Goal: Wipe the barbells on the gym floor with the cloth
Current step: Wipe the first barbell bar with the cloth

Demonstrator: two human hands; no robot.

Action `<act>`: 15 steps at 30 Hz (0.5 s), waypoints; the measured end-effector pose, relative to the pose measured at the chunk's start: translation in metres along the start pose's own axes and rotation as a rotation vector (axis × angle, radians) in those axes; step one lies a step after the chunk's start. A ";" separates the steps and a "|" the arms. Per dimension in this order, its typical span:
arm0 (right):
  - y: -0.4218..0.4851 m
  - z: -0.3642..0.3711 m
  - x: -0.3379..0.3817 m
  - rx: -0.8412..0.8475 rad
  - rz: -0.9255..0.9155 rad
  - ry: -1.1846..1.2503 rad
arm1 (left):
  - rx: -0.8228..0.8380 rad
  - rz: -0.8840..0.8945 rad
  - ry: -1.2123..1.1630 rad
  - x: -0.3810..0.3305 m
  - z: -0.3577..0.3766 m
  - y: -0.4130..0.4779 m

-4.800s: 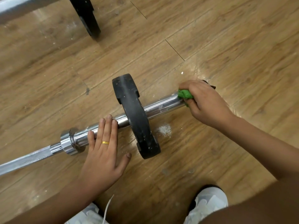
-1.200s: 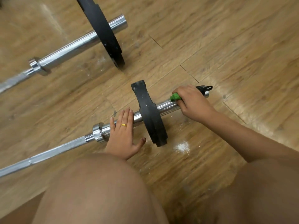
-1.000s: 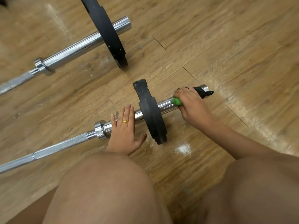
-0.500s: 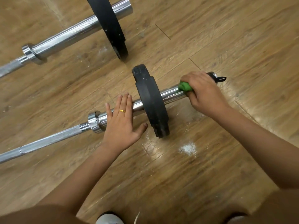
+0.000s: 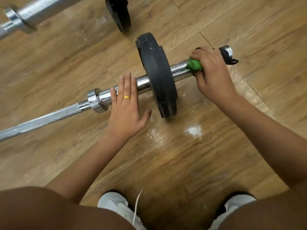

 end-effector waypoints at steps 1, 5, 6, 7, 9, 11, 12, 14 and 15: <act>-0.002 0.003 0.003 -0.010 0.016 0.003 | -0.001 0.001 -0.005 0.001 0.000 0.001; 0.005 0.010 0.005 0.086 -0.061 -0.013 | -0.003 0.011 -0.020 0.006 0.000 0.008; 0.010 0.007 0.002 0.093 -0.061 -0.026 | -0.002 0.012 -0.021 0.008 -0.001 0.010; 0.016 0.004 -0.001 0.087 -0.044 -0.042 | -0.001 0.012 -0.022 0.009 -0.001 0.011; 0.023 -0.001 -0.004 0.059 0.008 -0.081 | 0.001 0.012 -0.015 0.012 -0.002 0.015; 0.028 0.003 0.000 0.044 0.019 -0.119 | -0.004 0.013 -0.007 0.015 -0.003 0.022; 0.031 0.006 0.002 0.058 0.015 -0.132 | -0.001 0.013 -0.010 0.017 -0.004 0.025; 0.039 0.012 0.005 0.121 -0.016 -0.142 | 0.007 0.010 -0.015 0.022 -0.006 0.033; 0.042 0.016 0.007 0.160 -0.050 -0.147 | 0.010 0.010 -0.020 0.024 -0.007 0.037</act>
Point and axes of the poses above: each hand's wrist, its own y-axis towards the middle knuckle, its own z-axis out of the palm, x = y × z, the point moved 6 cm from there along y, towards the middle knuckle
